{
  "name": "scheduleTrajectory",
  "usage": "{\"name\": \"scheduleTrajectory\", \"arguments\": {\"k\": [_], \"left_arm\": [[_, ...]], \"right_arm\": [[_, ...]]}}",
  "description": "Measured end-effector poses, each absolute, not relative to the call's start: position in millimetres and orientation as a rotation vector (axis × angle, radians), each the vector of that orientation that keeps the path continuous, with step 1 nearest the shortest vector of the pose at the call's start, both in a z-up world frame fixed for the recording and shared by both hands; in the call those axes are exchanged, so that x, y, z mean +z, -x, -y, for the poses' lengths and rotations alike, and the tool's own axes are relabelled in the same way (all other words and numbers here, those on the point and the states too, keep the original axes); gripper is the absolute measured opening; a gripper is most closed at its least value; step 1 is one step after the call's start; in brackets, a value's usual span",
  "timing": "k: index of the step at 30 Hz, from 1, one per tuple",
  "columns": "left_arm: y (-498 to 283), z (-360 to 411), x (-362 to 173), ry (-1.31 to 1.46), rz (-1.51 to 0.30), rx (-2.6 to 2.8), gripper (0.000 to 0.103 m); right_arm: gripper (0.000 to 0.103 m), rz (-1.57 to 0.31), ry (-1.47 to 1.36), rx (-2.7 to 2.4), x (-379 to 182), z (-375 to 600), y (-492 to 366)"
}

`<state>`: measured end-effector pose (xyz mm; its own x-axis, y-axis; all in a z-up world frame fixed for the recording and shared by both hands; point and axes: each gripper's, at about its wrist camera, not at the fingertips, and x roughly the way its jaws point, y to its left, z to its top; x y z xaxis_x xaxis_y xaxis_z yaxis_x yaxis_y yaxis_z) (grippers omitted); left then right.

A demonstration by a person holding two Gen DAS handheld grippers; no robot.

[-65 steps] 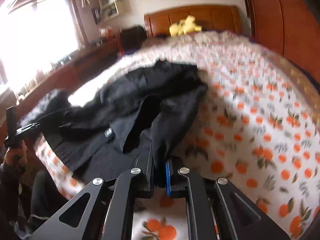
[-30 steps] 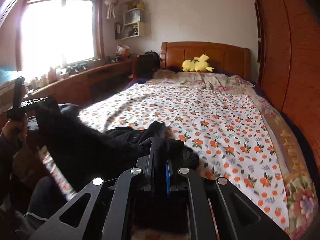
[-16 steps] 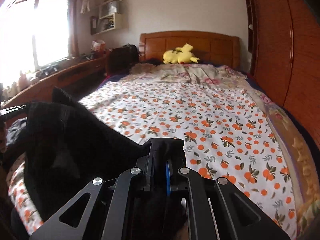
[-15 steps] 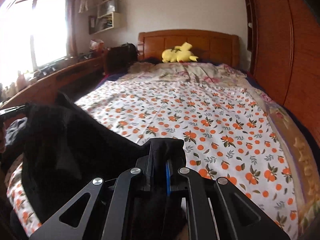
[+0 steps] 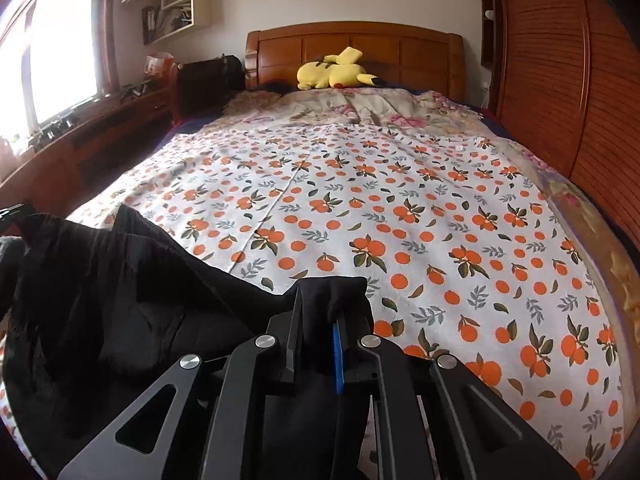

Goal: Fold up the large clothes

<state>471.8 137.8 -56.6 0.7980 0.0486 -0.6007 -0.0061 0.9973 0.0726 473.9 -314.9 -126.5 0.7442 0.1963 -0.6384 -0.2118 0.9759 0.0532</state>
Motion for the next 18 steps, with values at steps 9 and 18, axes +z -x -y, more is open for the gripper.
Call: {"name": "scheduleTrajectory", "arguments": {"k": [9,18], "left_arm": [[-438.3,-136.1,-53.2,-0.046,-0.582,-0.008,0.101],[-366.0,-107.5,-67.6,-0.085,-0.602,-0.107,0.101]], "right_arm": [[0.081,-0.713,0.019,0.130,-132.5,305.2,-485.6],[0.096,-0.651,0.054,0.231,-102.7,297.1,-429.6]]}}
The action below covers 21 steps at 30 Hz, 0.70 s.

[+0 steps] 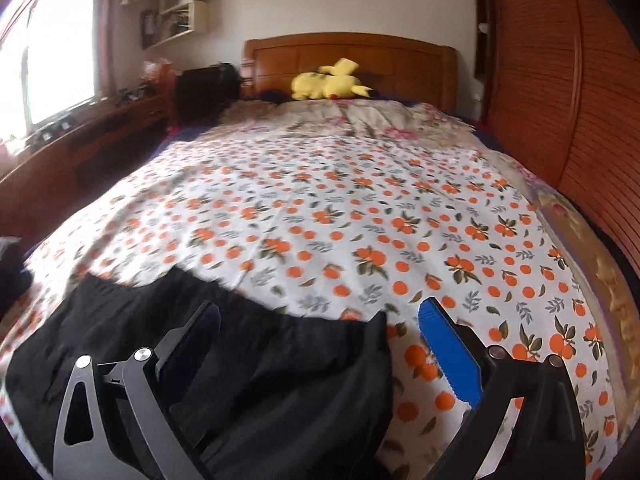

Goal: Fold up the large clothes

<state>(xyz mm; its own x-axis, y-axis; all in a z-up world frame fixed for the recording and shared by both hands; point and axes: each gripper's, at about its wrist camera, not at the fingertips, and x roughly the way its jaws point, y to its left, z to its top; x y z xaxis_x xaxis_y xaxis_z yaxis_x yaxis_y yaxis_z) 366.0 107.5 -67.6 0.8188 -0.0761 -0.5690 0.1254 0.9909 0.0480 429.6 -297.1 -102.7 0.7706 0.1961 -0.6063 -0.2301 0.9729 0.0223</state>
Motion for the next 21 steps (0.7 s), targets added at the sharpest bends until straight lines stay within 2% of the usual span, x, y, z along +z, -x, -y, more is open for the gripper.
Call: {"name": "scheduleTrajectory", "arguments": {"k": [5,6,7,8,9,10,12,21], "left_arm": [[-323.9,-83.3,-84.3,-0.086,-0.621,-0.176,0.101],[-316.0,-77.8,-88.0,-0.083,-0.625,-0.193,0.101],[-306.5,-70.4,-92.6,-0.080,-0.630,-0.212,0.101],[-302.1,-64.9,-95.0,-0.080,-0.634,-0.225,0.101],[-295.5,-58.7,-98.7,-0.081,-0.637,-0.239,0.101],[-287.0,-51.4,-102.7,-0.080,-0.638,-0.251,0.101],[-275.9,-41.5,-109.0,-0.074,-0.641,-0.269,0.101],[-239.2,-9.4,-141.6,-0.024,-0.665,-0.329,0.101]], "right_arm": [[0.095,-0.656,0.105,0.341,-106.8,283.5,-368.5],[0.085,-0.667,0.108,0.366,-109.8,280.8,-358.7],[0.068,-0.681,0.110,0.389,-113.2,278.5,-350.4],[0.059,-0.699,0.114,0.409,-117.0,275.4,-340.4],[0.042,-0.711,0.115,0.427,-120.2,272.7,-330.9],[0.030,-0.720,0.115,0.446,-123.1,269.6,-322.1],[0.027,-0.730,0.122,0.465,-128.0,263.5,-308.2],[0.027,-0.735,0.182,0.470,-142.3,254.2,-268.2]]}}
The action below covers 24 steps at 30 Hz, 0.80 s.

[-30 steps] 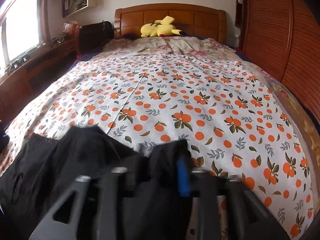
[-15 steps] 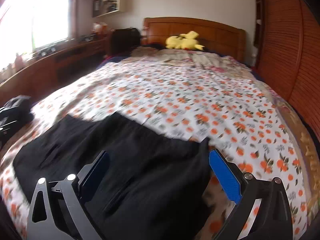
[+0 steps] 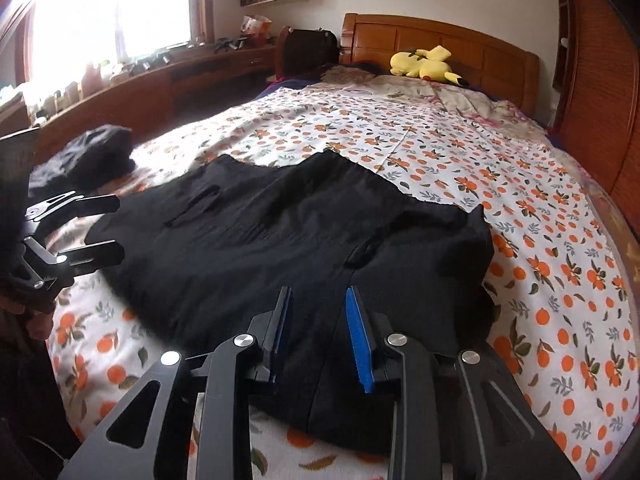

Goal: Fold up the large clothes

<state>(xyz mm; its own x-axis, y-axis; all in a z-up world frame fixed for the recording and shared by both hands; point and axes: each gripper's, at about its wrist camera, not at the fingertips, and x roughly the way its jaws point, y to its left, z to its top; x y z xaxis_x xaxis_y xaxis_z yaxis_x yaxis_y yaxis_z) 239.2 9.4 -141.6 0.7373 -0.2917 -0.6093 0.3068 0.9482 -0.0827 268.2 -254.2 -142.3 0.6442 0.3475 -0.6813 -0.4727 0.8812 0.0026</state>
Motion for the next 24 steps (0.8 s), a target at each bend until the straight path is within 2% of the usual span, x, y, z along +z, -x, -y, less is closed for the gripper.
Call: {"name": "scheduleTrajectory", "arguments": {"k": [5,7,18,24], "left_arm": [[-232.6,-4.2,-155.8,-0.026,-0.678,-0.352,0.101],[-232.5,-4.2,-159.7,-0.037,-0.678,-0.348,0.101],[-235.0,-9.3,-161.4,-0.033,-0.670,-0.337,0.101],[-238.6,-10.5,-167.4,-0.027,-0.690,-0.336,0.101]], "right_arm": [[0.026,-0.868,0.142,0.443,-183.0,262.8,-278.8],[0.027,-0.866,0.167,0.428,-191.3,259.8,-276.2],[0.027,-0.727,0.191,0.465,-143.3,217.2,-253.5],[0.028,-0.810,0.186,0.478,-168.0,200.1,-270.0]]}}
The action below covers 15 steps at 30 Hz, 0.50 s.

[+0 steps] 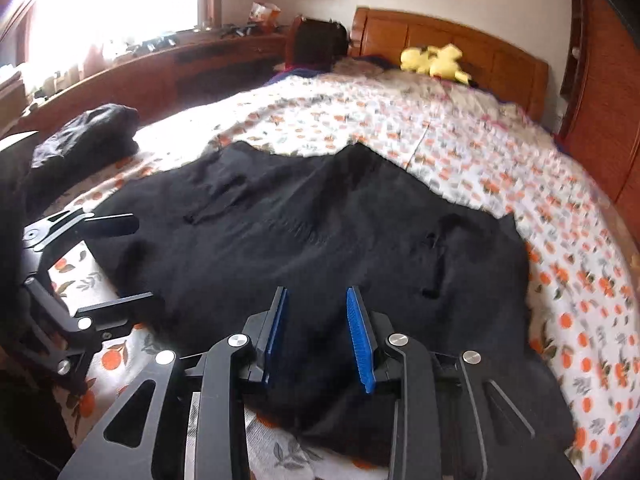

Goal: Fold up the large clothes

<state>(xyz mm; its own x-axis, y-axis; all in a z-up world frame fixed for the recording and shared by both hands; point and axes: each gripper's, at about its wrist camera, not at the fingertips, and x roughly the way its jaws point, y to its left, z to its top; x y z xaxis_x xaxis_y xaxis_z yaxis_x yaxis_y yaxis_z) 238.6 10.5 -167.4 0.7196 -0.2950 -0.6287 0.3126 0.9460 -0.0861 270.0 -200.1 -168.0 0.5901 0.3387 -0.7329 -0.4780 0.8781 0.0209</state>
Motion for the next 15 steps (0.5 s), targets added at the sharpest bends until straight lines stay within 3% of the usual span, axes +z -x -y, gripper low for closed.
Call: {"name": "scheduleTrajectory", "arguments": {"k": [6,9,15], "left_arm": [[-239.1,-10.7,-169.8,-0.028,-0.691,-0.336,0.101],[-240.6,-9.2,-172.8,-0.035,-0.700,-0.329,0.101],[-242.8,-3.3,-180.3,-0.065,-0.717,-0.314,0.101]], "right_arm": [[0.035,-0.828,0.174,0.481,-181.5,204.7,-263.5],[0.083,-0.774,0.152,0.458,-167.4,216.0,-251.1],[0.090,-0.705,0.126,0.358,-145.2,262.6,-227.0]]}}
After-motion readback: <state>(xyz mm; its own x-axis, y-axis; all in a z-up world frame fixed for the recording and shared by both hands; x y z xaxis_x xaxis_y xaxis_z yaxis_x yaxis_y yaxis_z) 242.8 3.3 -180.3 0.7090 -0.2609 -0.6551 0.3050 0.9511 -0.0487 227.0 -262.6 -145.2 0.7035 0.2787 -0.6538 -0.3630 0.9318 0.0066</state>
